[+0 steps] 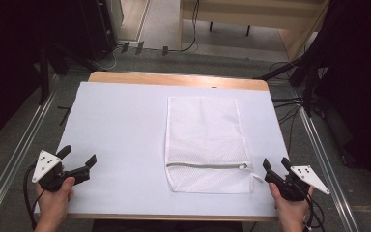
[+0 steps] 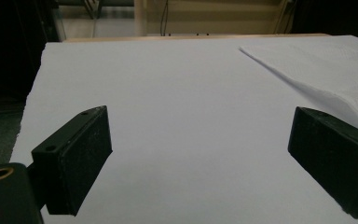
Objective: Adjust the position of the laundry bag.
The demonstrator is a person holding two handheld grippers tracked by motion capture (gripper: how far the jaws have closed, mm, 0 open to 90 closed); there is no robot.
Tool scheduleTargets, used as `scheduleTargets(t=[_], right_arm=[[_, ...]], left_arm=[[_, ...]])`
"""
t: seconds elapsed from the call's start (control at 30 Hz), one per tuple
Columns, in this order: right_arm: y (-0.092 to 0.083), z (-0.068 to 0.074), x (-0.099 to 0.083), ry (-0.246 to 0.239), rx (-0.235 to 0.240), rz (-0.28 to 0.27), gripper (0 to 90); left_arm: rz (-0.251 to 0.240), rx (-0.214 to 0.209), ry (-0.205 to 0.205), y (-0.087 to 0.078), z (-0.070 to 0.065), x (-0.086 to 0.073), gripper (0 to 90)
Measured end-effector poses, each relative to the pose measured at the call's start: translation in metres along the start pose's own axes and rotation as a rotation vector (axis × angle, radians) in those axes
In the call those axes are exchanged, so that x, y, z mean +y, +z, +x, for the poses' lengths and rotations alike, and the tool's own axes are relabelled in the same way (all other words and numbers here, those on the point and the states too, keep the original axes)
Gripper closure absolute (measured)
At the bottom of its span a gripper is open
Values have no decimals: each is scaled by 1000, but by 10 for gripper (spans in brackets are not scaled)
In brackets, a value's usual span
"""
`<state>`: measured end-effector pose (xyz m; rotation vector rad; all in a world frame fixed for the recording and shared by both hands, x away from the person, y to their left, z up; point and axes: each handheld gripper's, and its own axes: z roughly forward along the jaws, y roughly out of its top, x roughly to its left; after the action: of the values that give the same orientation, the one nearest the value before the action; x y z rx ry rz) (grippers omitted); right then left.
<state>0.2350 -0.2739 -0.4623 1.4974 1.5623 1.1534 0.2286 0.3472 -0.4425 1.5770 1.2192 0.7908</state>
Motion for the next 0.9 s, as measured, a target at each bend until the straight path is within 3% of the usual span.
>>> scheduleTargets(t=[0.2, 0.33, 0.4, 0.53, 0.57, 0.6, 0.67, 0.77, 0.83, 0.9], right_arm=[[2, 6, -1, -19, 18, 18, 358], [-1, 11, 2, -37, 18, 21, 418], [-2, 13, 4, -39, 11, 20, 440], [-1, 12, 4, -34, 38, 25, 456], [1, 12, 4, -39, 34, 36, 456], [2, 12, 4, -36, 34, 40, 455], [3, 12, 4, -36, 33, 42, 453], [4, 14, 4, -44, 32, 41, 449], [5, 15, 4, -49, 33, 43, 447], [6, 17, 5, -47, 33, 44, 442]], left_arm=[[30, 20, -21, 6, -8, 1, 73], [41, 5, 2, 11, -23, 2, 77], [40, 5, -2, 14, -32, 4, 138], [69, -13, -3, 21, -49, 7, 152], [88, -19, 13, 26, -59, 8, 239], [88, -19, 13, 26, -59, 8, 283], [110, -61, 16, 31, -68, 9, 318], [162, -112, 31, 45, -83, 11, 437], [191, -147, 27, 55, -90, 12, 527], [221, -191, 14, 67, -99, 14, 547]])
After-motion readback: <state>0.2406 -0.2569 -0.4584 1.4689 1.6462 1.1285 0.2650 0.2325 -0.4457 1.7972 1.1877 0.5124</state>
